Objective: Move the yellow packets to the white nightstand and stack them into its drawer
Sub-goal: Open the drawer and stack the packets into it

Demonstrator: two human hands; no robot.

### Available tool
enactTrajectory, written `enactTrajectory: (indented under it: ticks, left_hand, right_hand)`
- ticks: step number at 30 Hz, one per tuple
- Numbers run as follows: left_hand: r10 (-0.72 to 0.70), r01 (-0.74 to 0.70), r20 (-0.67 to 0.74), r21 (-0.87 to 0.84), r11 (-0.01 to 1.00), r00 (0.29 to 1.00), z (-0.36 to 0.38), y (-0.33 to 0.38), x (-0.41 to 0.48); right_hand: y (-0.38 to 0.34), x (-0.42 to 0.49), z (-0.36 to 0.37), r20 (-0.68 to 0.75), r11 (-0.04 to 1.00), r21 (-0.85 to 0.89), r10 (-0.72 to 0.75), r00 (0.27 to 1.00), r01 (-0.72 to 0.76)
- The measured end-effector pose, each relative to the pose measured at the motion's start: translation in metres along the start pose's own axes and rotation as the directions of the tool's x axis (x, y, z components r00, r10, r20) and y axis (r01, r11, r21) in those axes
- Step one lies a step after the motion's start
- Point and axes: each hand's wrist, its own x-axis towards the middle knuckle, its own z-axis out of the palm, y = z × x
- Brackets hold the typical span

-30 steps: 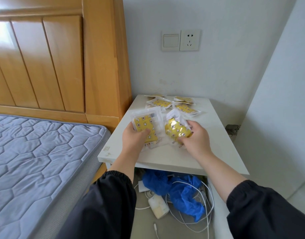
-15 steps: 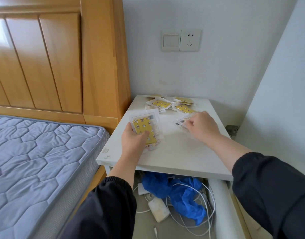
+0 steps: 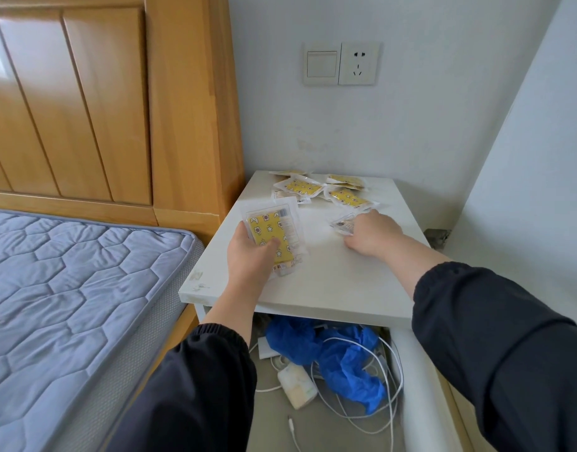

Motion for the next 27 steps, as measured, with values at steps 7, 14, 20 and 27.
enactTrajectory:
  ticks: [7, 14, 20, 27]
  left_hand:
    - [-0.010, 0.004, 0.091, 0.075, 0.997, 0.996, 0.001, 0.007, -0.010]
    - [0.004, -0.018, 0.191, 0.070, 0.997, 0.982, 0.000, 0.012, -0.048]
    - [0.007, -0.002, 0.284, -0.020, 1.000, 0.959, -0.003, 0.014, -0.100]
    - [-0.129, 0.157, 0.331, -0.059, 0.986, 0.935, -0.021, -0.015, -0.147]
  right_hand:
    - [-0.010, -0.036, -0.015, -0.028, 0.967, -0.184, -0.182, 0.983, 0.174]
    - [0.013, -0.081, -0.019, 0.119, 0.734, 0.671, 0.028, 0.993, -0.101]
    - [0.042, -0.138, 0.002, 0.335, 0.172, 0.929, -0.014, 0.942, -0.328]
    - [0.055, -0.198, 0.033, 0.388, -0.055, 0.921, 0.052, 0.920, -0.385]
